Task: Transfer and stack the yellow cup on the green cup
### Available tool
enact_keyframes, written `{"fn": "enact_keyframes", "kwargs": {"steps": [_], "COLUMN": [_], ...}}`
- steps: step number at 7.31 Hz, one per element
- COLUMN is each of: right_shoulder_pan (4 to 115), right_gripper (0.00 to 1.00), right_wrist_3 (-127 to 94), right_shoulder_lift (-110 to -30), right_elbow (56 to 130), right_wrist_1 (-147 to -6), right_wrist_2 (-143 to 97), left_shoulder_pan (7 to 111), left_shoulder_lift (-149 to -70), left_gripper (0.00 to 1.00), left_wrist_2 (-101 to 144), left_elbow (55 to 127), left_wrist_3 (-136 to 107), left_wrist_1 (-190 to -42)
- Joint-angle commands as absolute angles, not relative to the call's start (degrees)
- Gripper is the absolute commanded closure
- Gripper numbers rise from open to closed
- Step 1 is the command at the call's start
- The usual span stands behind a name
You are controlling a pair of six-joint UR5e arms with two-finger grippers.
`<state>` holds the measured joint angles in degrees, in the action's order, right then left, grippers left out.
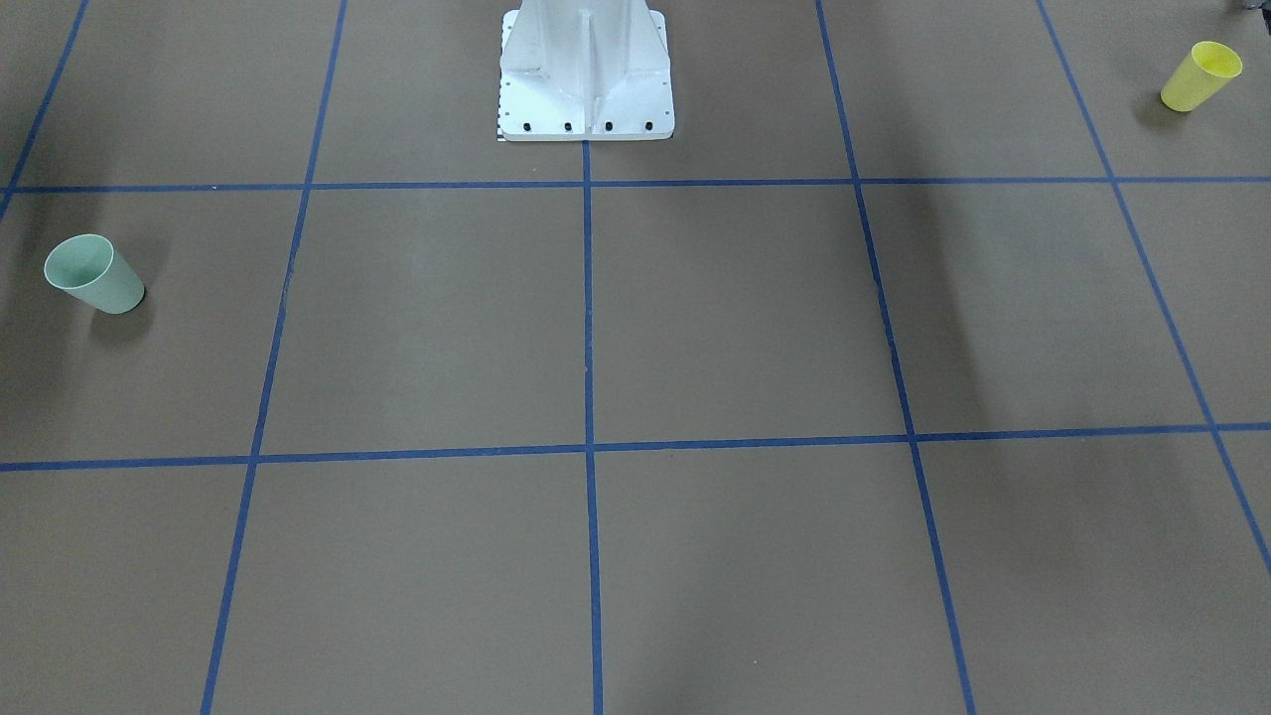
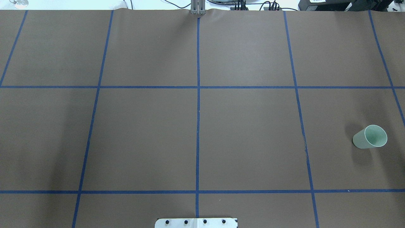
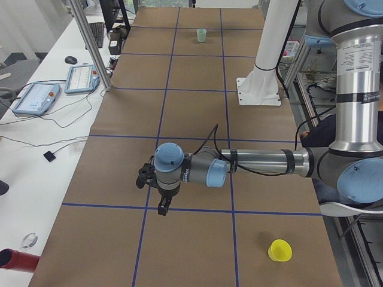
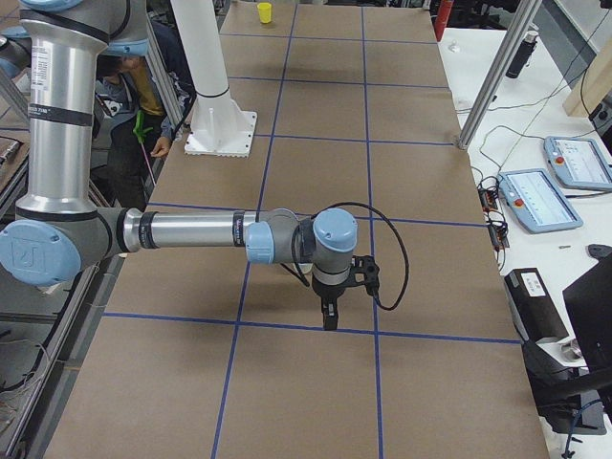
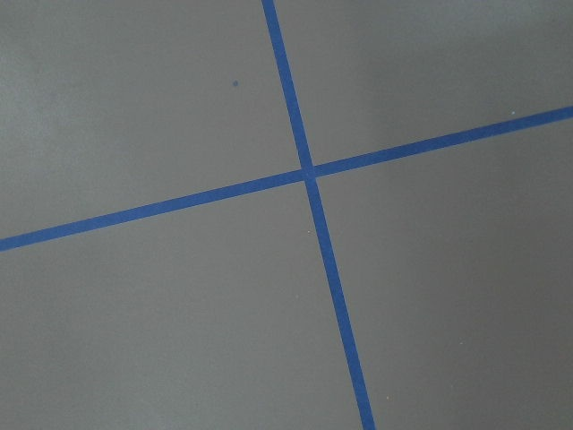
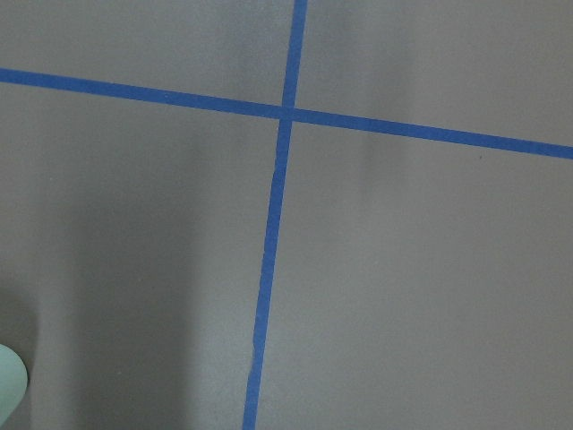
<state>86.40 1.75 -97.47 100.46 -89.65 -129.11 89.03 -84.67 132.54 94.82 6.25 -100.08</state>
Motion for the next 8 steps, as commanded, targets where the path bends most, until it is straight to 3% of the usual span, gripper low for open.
{"fn": "enact_keyframes", "kwargs": {"steps": [1,5,8], "right_shoulder_pan": [86.4,86.4,86.4], "right_gripper": [0.00,0.00,0.00], "right_wrist_3": [1.8,1.8,1.8], "right_shoulder_lift": [-97.7,-97.5,-97.8], "right_elbow": [100.9,101.1,102.0], "right_wrist_1": [-89.6,-89.6,-89.6], "right_wrist_2": [-129.1,-129.2,-130.1], "left_shoulder_pan": [89.0,89.0,88.8], "left_shoulder_lift": [-84.6,-84.6,-91.9], "left_gripper": [0.00,0.00,0.00], "left_wrist_2": [129.6,129.8,127.3], "left_elbow": [96.0,97.8,98.6], "left_wrist_3": [6.3,1.5,-12.9], "left_wrist_1": [-100.1,-100.4,-108.4]}}
